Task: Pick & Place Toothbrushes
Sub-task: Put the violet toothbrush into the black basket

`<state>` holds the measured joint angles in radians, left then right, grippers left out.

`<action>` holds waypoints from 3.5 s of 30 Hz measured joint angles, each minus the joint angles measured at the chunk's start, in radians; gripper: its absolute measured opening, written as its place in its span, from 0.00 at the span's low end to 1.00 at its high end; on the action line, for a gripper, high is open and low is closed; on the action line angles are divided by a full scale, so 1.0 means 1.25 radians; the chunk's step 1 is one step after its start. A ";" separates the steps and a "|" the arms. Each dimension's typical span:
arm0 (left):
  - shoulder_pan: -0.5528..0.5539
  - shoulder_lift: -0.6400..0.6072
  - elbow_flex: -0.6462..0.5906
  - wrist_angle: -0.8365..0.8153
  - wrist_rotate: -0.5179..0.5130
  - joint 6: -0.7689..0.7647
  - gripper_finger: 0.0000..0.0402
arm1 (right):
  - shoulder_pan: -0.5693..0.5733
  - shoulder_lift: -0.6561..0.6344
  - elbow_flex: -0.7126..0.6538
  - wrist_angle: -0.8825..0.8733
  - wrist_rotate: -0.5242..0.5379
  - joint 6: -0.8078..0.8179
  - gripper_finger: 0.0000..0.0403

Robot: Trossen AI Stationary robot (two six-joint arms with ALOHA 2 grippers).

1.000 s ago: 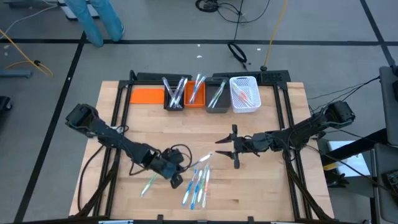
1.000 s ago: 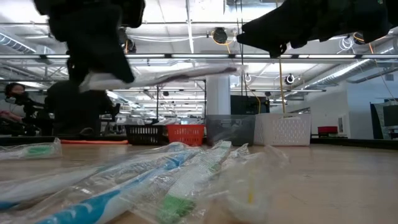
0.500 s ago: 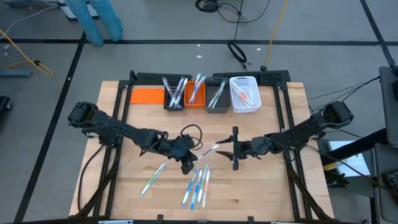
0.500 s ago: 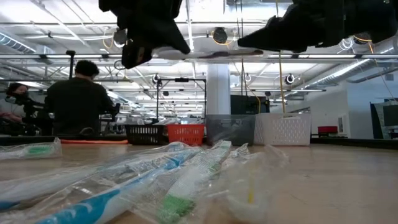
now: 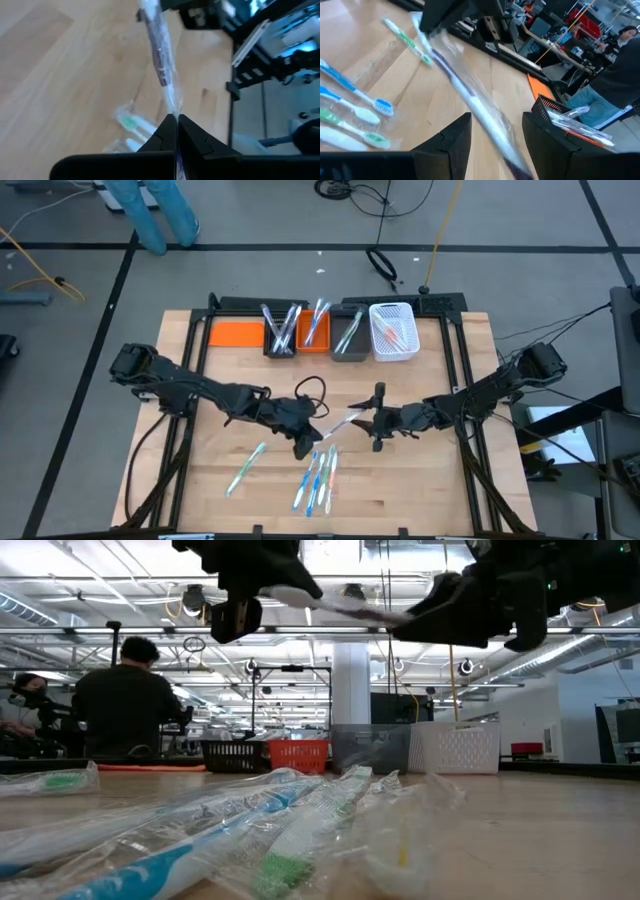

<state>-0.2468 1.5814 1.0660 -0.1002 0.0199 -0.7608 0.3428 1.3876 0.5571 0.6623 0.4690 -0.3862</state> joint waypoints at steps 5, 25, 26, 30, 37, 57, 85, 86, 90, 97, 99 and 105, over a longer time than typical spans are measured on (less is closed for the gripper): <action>0.010 0.000 0.000 0.016 0.013 0.004 0.00 | 0.000 -0.001 0.000 -0.009 0.001 0.003 0.42; 0.011 0.000 0.000 0.022 0.014 0.055 0.03 | 0.000 0.000 0.000 -0.016 -0.002 0.049 0.00; 0.011 0.000 0.000 0.022 0.014 0.058 0.04 | 0.000 0.000 0.000 -0.018 -0.002 0.052 0.00; 0.011 0.000 0.000 0.019 0.013 0.064 0.06 | 0.000 0.000 0.000 -0.020 -0.002 0.059 0.00; 0.012 0.000 0.000 0.020 0.013 0.062 0.04 | -0.002 -0.001 0.000 -0.020 -0.016 0.069 0.00; 0.049 -0.006 0.000 -0.022 0.042 0.047 0.02 | -0.007 -0.001 0.000 -0.015 -0.020 0.069 0.01; 0.061 -0.006 0.000 -0.007 0.062 0.037 0.02 | 0.000 -0.001 0.000 -0.028 -0.023 0.050 0.02; 0.063 -0.006 0.000 -0.007 0.062 0.037 0.02 | 0.000 -0.001 0.000 -0.031 -0.022 0.050 0.01; 0.071 -0.006 0.000 -0.018 0.062 0.037 0.02 | -0.001 -0.001 0.000 -0.024 -0.024 0.063 0.01; 0.072 -0.006 0.000 -0.035 0.061 0.035 0.02 | 0.002 -0.001 0.000 -0.011 -0.019 0.066 0.09; 0.072 -0.006 0.000 -0.035 0.065 0.028 0.02 | 0.002 -0.001 0.000 -0.012 -0.019 0.066 0.14; 0.072 -0.006 0.000 -0.036 0.068 0.015 0.02 | 0.004 -0.001 0.000 -0.018 -0.019 0.044 0.32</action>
<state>-0.1566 1.5738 1.0660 -0.1452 0.1048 -0.7425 0.3473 1.3865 0.5575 0.6404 0.4450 -0.3312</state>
